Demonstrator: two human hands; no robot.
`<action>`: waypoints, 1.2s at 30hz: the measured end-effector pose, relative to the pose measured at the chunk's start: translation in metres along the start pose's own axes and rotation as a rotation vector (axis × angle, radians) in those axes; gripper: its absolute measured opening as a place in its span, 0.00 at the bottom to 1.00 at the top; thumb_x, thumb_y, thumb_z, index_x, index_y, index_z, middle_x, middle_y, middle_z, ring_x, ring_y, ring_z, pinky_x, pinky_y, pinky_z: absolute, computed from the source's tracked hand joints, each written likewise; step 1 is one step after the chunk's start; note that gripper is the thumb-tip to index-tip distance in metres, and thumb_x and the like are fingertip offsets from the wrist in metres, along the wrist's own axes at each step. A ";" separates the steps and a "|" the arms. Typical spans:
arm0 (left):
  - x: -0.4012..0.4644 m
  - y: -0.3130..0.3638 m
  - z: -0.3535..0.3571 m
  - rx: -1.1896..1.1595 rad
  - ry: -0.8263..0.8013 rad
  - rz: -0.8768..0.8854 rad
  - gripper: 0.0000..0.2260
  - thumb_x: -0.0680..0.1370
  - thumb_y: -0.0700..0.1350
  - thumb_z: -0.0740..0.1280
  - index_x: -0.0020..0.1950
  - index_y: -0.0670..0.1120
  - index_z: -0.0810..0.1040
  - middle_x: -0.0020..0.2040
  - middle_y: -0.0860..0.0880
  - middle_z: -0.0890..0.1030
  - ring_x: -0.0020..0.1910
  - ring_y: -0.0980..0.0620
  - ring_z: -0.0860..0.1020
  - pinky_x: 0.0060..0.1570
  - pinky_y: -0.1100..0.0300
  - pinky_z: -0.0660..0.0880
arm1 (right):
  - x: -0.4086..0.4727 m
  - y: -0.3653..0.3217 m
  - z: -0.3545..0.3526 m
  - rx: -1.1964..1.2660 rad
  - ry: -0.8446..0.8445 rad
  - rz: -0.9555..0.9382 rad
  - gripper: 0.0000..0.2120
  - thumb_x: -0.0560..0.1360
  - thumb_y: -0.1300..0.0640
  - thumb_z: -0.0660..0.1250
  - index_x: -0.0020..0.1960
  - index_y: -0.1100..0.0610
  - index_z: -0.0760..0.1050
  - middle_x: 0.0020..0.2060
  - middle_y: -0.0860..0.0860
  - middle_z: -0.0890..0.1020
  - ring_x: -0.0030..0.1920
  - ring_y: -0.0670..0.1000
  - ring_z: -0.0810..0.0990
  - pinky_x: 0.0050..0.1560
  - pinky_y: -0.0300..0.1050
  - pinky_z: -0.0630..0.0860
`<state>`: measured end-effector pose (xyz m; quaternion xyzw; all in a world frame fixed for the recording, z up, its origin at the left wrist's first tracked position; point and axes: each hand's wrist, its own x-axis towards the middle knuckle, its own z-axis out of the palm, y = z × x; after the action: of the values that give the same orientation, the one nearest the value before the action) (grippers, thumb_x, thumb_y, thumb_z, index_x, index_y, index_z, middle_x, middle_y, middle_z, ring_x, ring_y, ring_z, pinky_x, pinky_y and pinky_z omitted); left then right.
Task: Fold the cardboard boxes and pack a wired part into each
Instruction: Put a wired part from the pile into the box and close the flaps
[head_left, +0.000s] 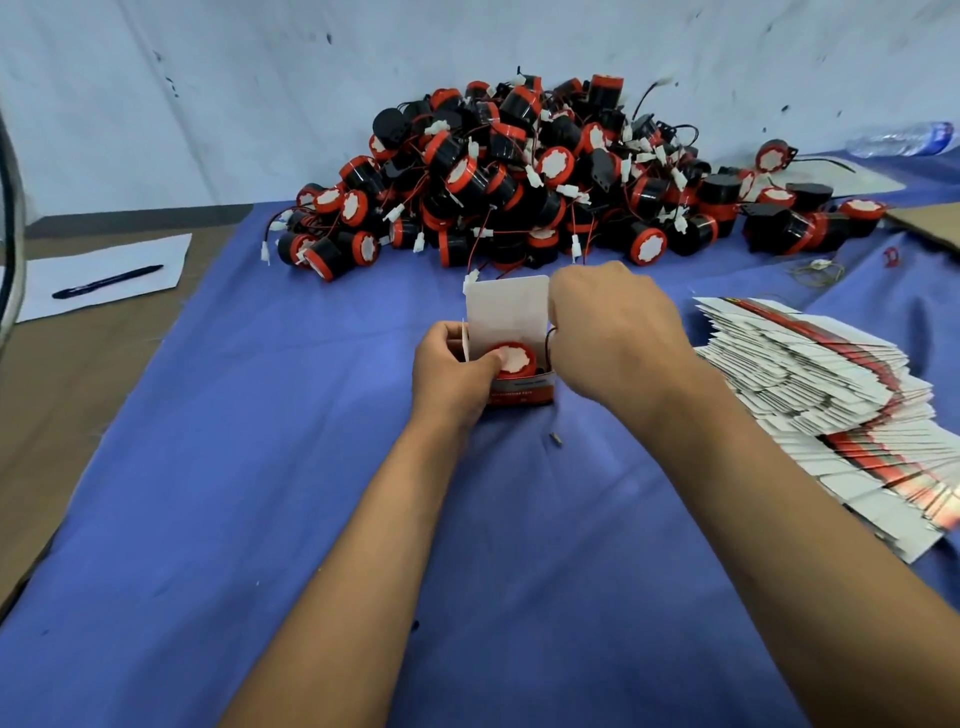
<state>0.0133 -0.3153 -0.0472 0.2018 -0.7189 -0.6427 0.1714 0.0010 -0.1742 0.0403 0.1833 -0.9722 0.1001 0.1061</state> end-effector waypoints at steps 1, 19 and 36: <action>-0.001 0.000 0.001 0.000 0.001 -0.009 0.13 0.75 0.39 0.77 0.55 0.46 0.77 0.49 0.50 0.85 0.46 0.52 0.83 0.41 0.63 0.80 | 0.003 -0.005 -0.001 0.052 0.041 -0.033 0.09 0.70 0.67 0.65 0.38 0.57 0.67 0.35 0.54 0.72 0.36 0.58 0.70 0.30 0.44 0.60; -0.002 -0.004 0.001 0.082 0.007 -0.033 0.10 0.71 0.46 0.79 0.45 0.45 0.80 0.45 0.45 0.86 0.44 0.44 0.85 0.46 0.46 0.84 | 0.010 -0.022 0.049 0.197 0.181 -0.100 0.06 0.74 0.67 0.66 0.46 0.60 0.81 0.38 0.54 0.76 0.40 0.58 0.76 0.37 0.50 0.77; -0.003 -0.007 0.001 0.099 -0.008 0.051 0.06 0.73 0.34 0.69 0.45 0.44 0.78 0.45 0.44 0.85 0.41 0.47 0.81 0.38 0.52 0.79 | 0.026 -0.031 0.031 0.067 -0.392 -0.240 0.09 0.79 0.66 0.58 0.48 0.60 0.77 0.44 0.54 0.70 0.47 0.53 0.64 0.40 0.45 0.65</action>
<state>0.0163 -0.3136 -0.0538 0.1891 -0.7553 -0.6026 0.1748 -0.0160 -0.2186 0.0219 0.3168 -0.9416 0.0814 -0.0795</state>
